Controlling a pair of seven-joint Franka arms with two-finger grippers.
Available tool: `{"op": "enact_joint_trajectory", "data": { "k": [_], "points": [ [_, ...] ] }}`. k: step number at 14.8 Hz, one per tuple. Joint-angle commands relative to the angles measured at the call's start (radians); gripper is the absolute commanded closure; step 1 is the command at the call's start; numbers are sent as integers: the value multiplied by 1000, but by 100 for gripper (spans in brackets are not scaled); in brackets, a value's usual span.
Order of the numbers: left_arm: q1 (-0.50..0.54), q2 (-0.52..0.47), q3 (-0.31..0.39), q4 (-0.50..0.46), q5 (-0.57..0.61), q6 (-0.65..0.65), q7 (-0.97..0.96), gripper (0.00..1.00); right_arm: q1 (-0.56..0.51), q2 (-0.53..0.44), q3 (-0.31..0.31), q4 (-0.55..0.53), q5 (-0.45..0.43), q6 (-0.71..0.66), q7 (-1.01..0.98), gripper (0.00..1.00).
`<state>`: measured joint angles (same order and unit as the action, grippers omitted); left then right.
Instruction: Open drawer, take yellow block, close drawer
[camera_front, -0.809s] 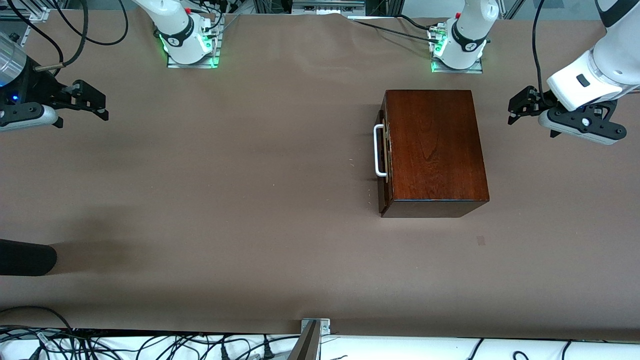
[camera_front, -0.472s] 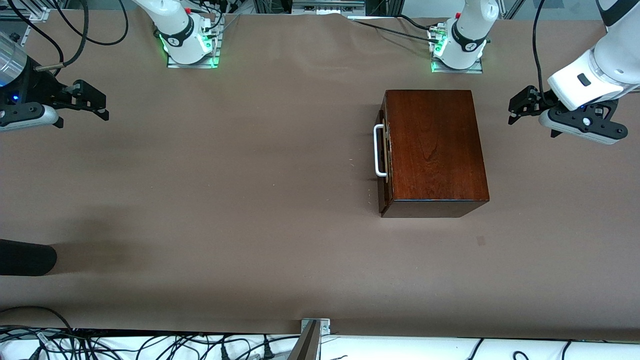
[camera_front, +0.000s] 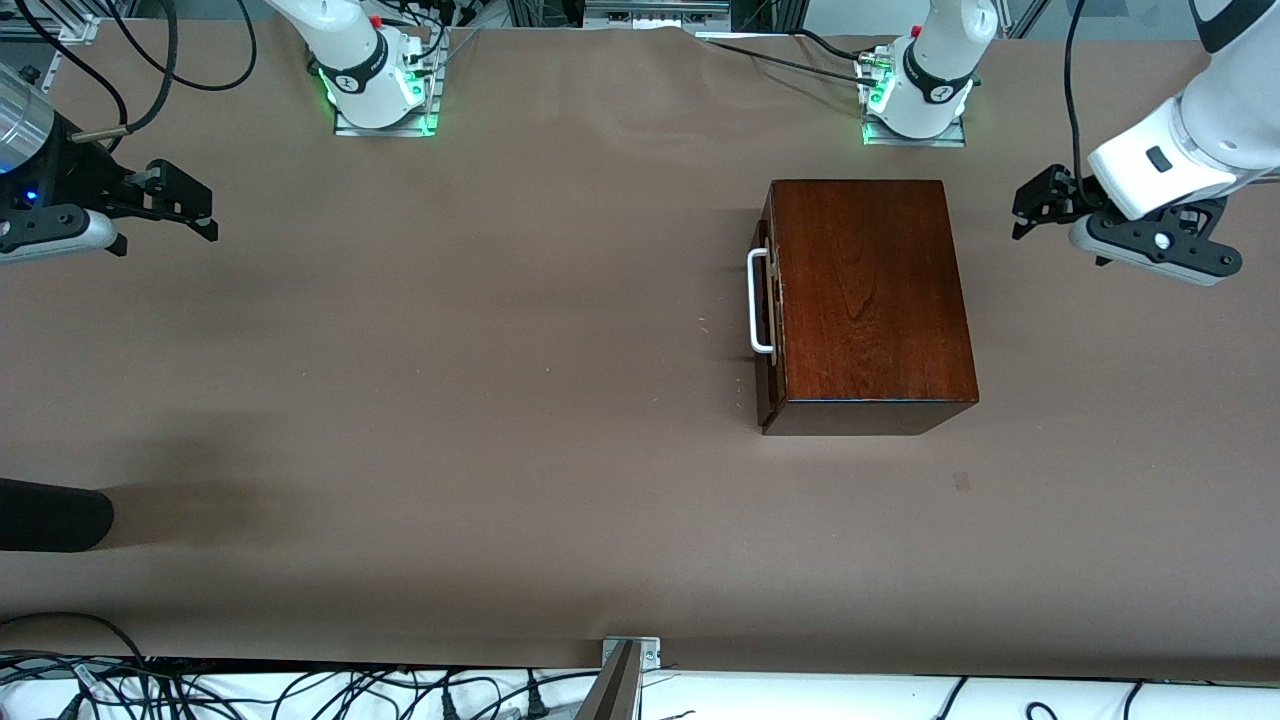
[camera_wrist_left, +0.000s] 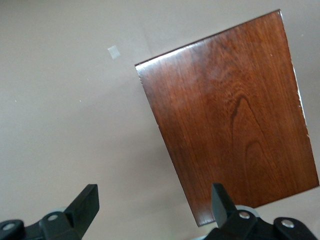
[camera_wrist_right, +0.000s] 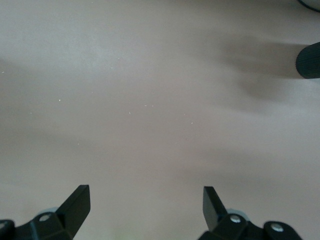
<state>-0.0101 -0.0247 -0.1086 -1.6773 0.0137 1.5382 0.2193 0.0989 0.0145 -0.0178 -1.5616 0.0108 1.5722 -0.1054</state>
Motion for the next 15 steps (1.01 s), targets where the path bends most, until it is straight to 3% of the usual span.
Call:
{"op": "enact_joint_trajectory", "data": {
  "k": [1, 3, 5, 8, 10, 15],
  "points": [
    [-5, 72, -17, 87, -20, -79, -2, 0, 2, 1, -1, 15, 15, -11, 1, 0],
    [-7, 75, -40, 88, -20, -84, 5, 0, 2, 1, -1, 15, 15, -11, 1, 0],
    [-8, 83, -107, 87, -21, -79, -56, 0, 2, 1, -1, 15, 15, -11, 1, 0],
    [-20, 144, -224, 93, -32, -11, -288, 0, 2, 1, -1, 15, 15, -11, 1, 0],
    [-77, 248, -304, 120, -21, 80, -514, 0, 2, 1, -1, 15, 15, -9, 3, 0],
    [-244, 390, -307, 163, 41, 215, -770, 0, 2, 1, -1, 15, 17, -9, 1, 0]
  ]
}}
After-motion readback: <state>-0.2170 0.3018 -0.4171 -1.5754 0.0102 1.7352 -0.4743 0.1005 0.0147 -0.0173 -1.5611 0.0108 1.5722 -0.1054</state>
